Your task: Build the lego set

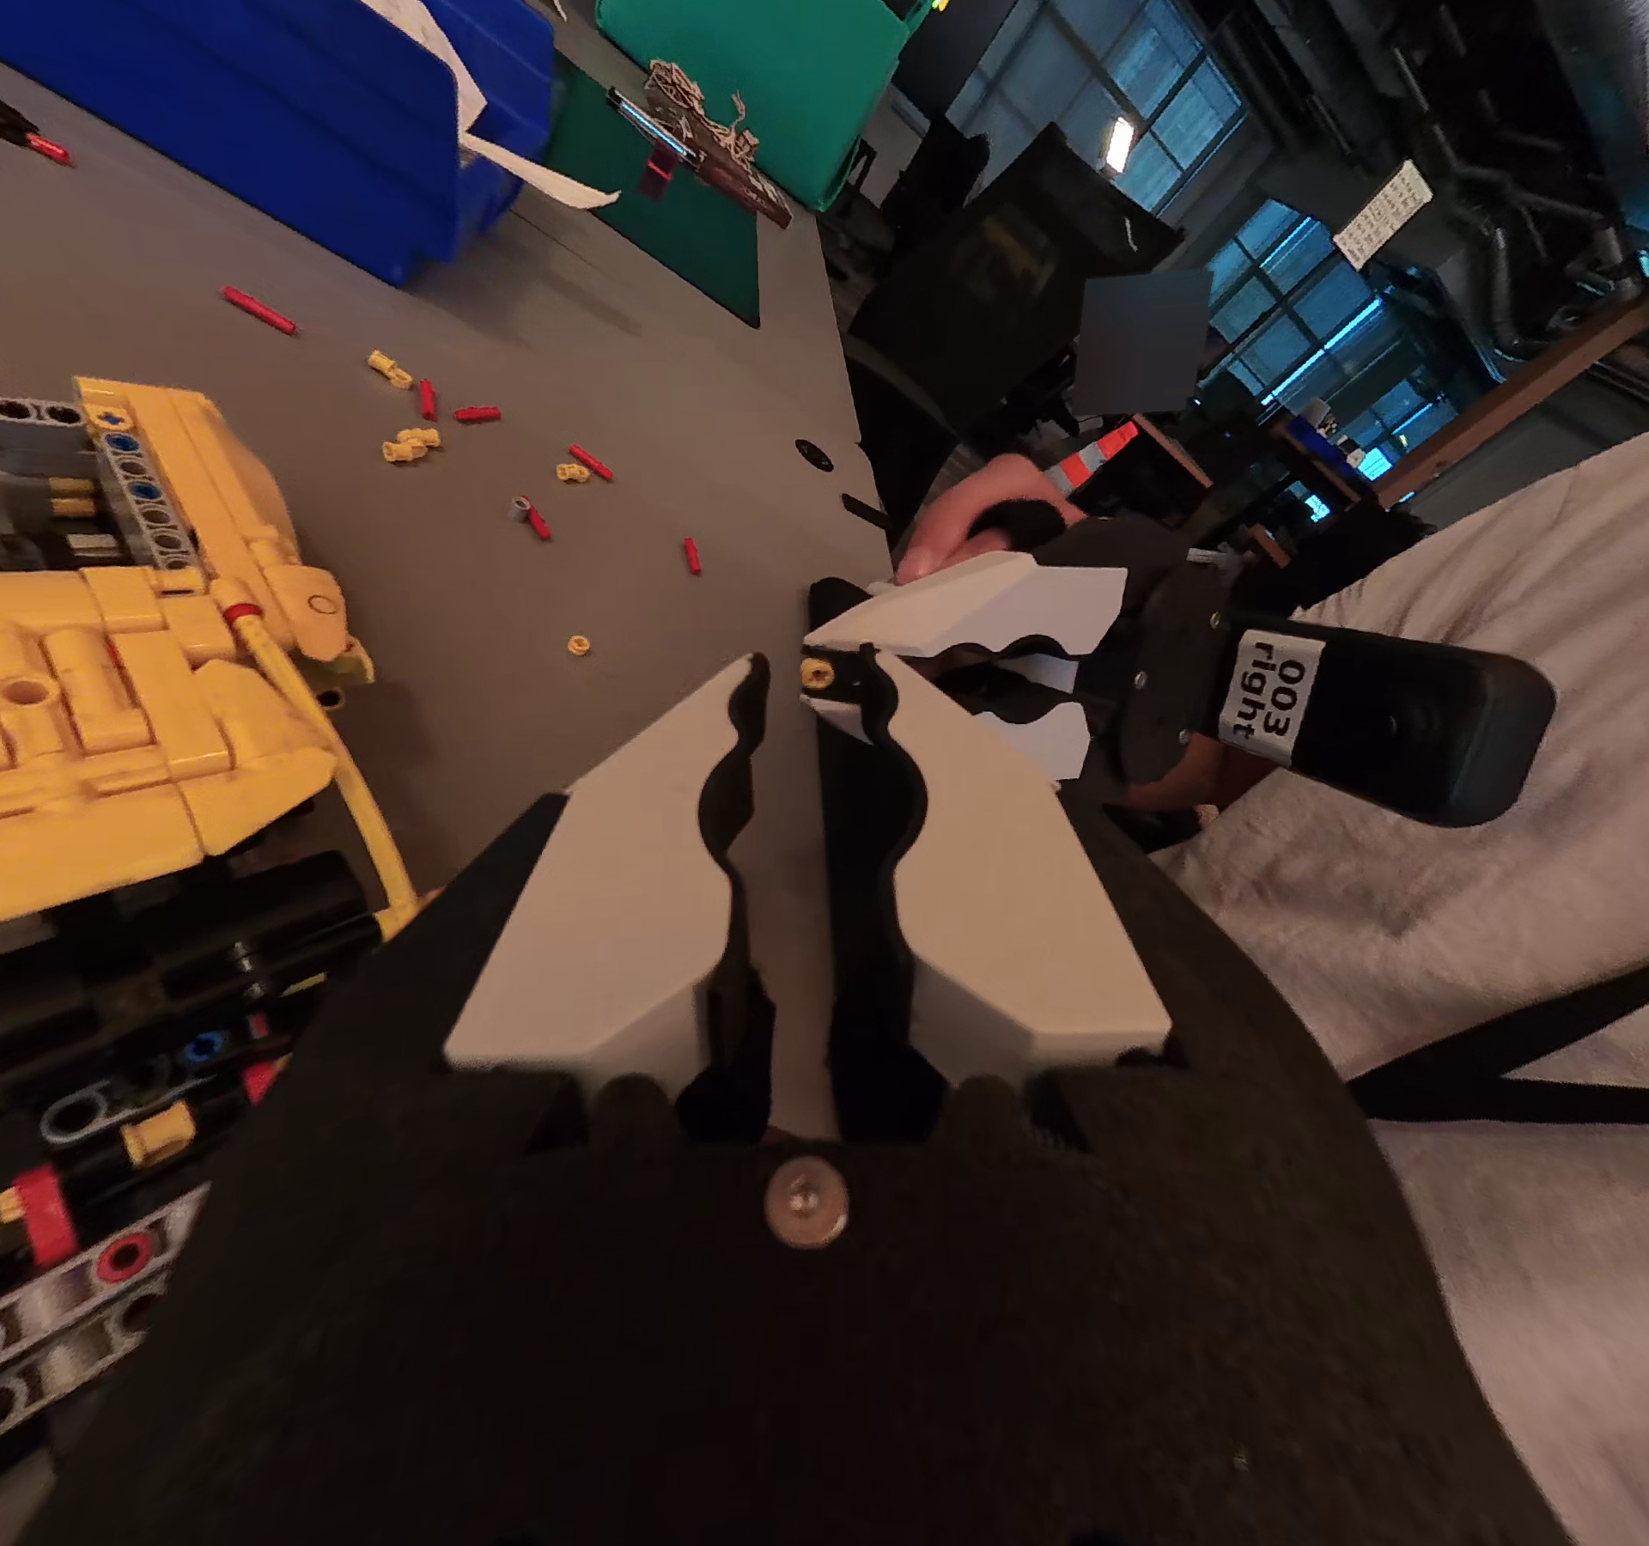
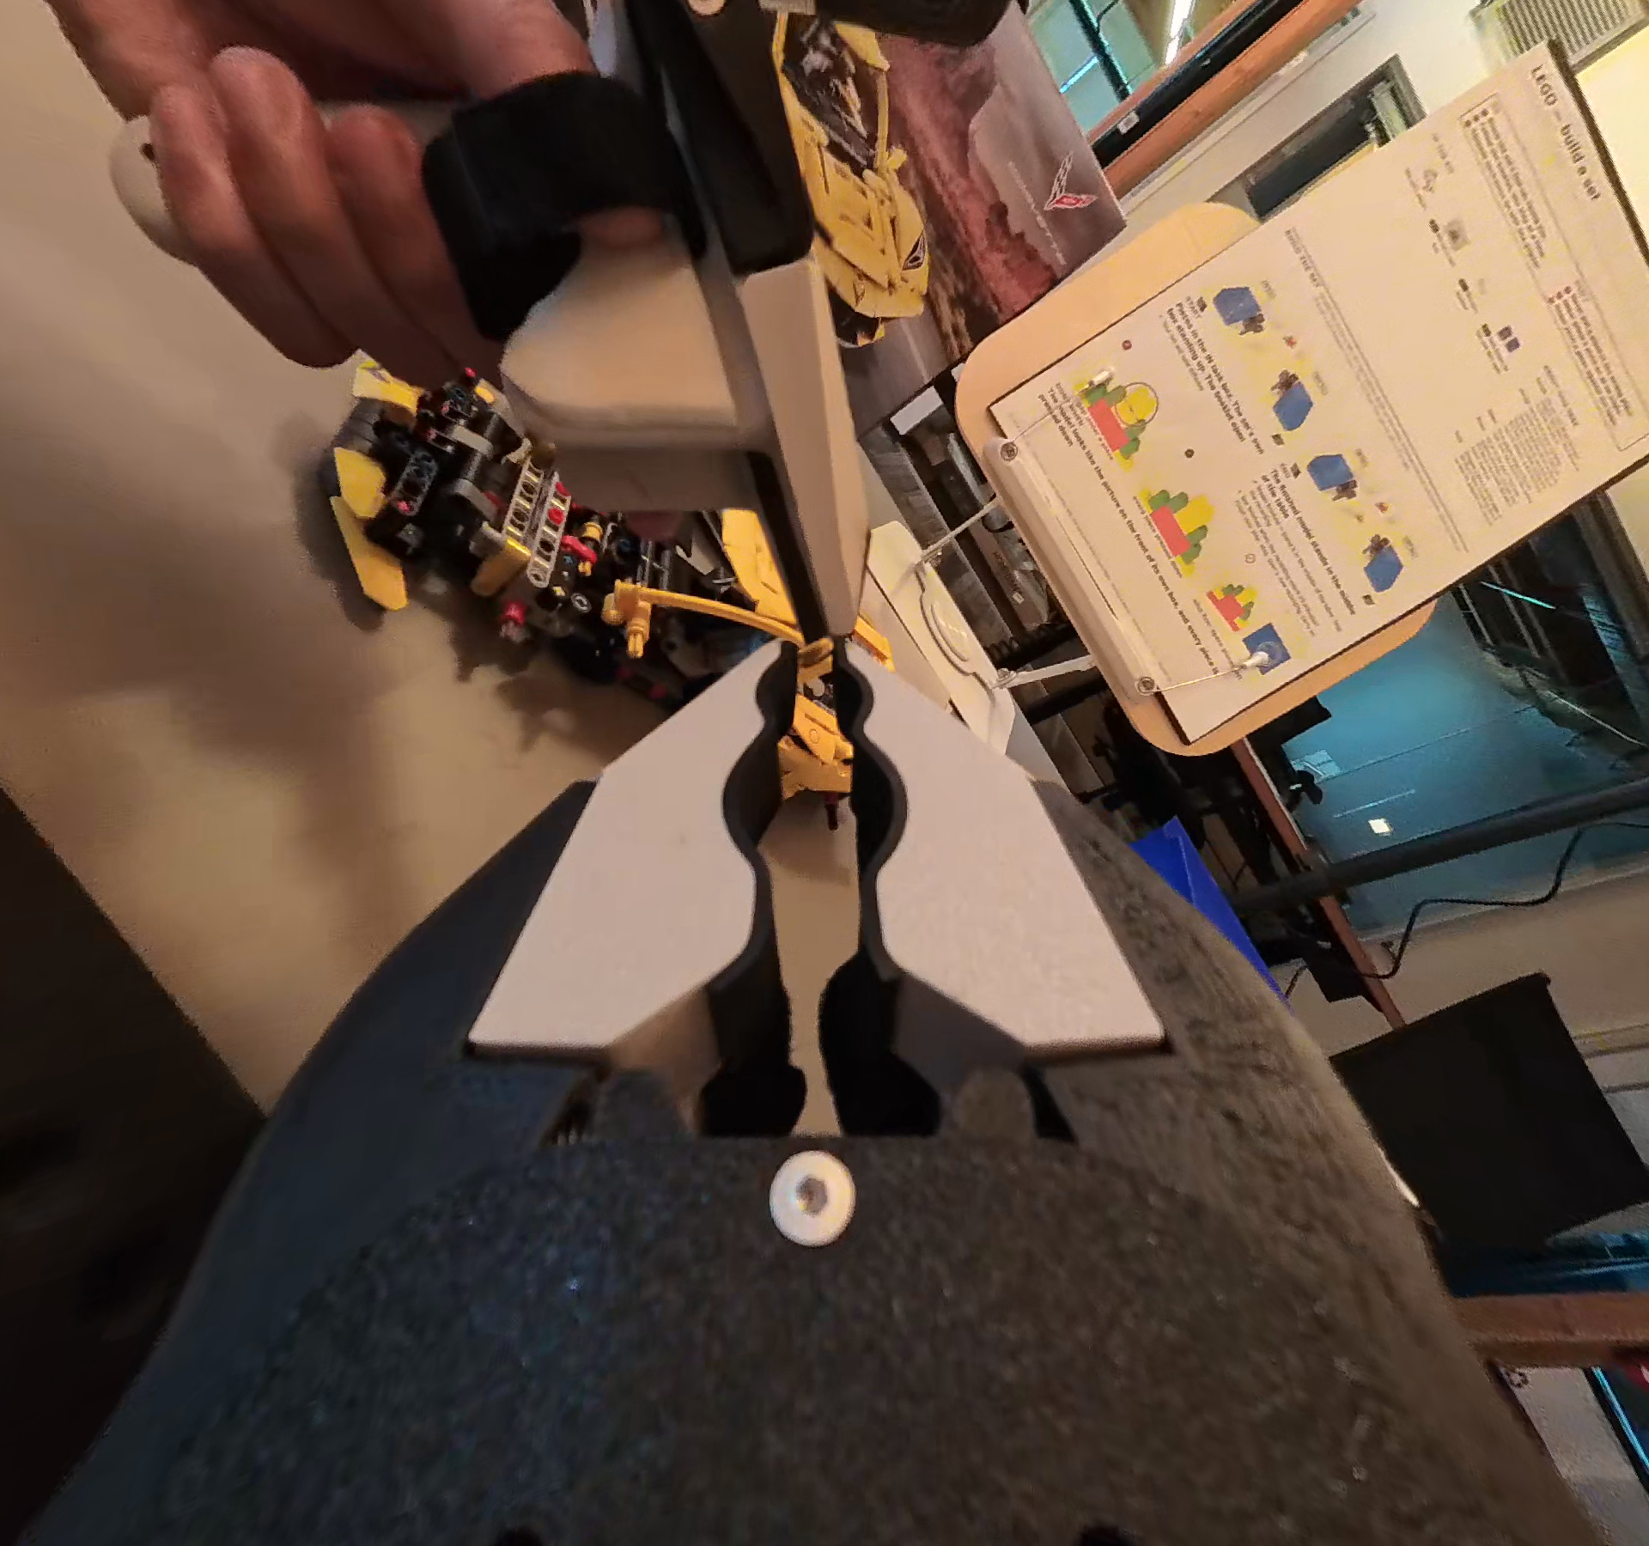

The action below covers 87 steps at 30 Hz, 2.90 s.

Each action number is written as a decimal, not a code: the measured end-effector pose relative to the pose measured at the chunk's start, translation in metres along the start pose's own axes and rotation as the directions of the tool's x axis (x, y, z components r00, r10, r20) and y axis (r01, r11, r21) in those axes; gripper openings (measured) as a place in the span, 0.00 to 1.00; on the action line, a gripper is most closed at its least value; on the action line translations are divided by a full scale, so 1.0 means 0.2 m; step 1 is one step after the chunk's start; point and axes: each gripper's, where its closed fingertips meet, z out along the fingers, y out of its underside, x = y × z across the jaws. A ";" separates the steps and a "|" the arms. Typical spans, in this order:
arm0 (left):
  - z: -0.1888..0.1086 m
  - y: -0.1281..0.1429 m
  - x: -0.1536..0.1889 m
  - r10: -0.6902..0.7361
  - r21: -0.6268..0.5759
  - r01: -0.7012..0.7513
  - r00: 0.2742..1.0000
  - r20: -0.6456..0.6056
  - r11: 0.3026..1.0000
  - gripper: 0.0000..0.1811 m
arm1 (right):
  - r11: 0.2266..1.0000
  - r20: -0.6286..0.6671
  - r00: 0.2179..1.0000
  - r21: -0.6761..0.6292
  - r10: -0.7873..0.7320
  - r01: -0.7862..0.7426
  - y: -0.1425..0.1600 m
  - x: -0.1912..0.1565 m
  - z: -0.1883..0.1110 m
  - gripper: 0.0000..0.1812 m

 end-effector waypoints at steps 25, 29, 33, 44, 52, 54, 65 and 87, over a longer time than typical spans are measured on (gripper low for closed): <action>-0.05 0.00 0.16 -0.094 0.011 0.104 0.929 -0.359 0.994 0.03 | 0.967 0.107 0.994 0.247 0.033 -0.059 -0.14 0.00 -0.07 0.03; -0.07 -0.01 0.20 -0.109 0.020 0.130 0.896 -0.431 0.991 0.03 | 0.952 0.171 0.985 0.295 0.033 -0.083 -0.17 0.00 -0.10 0.04; -0.09 -0.02 0.22 -0.130 0.033 0.166 0.865 -0.484 0.986 0.03 | 0.936 0.253 0.965 0.317 0.070 -0.151 -0.19 0.00 -0.14 0.07; -0.07 0.00 0.24 -0.167 -0.006 0.193 0.833 -0.528 0.981 0.03 | 0.933 0.264 0.964 0.343 0.014 -0.107 -0.21 0.00 -0.13 0.04; -0.04 0.02 0.19 -0.134 0.003 0.149 0.894 -0.428 0.989 0.04 | 0.955 0.282 0.959 0.279 0.022 -0.104 -0.15 -0.02 -0.11 0.03; -0.03 0.04 0.16 -0.111 -0.010 0.116 0.918 -0.380 0.993 0.06 | 0.961 0.287 0.957 0.251 0.037 -0.112 -0.12 -0.02 -0.09 0.03; -0.02 0.05 0.16 -0.104 -0.016 0.107 0.913 -0.395 0.994 0.04 | 0.959 0.295 0.954 0.250 0.054 -0.132 -0.12 -0.04 -0.09 0.03; -0.64 0.04 -0.64 -0.465 -0.104 0.459 0.885 -0.037 0.882 0.04 | 0.875 0.510 0.711 -0.263 0.484 -0.407 0.18 -0.34 0.36 0.05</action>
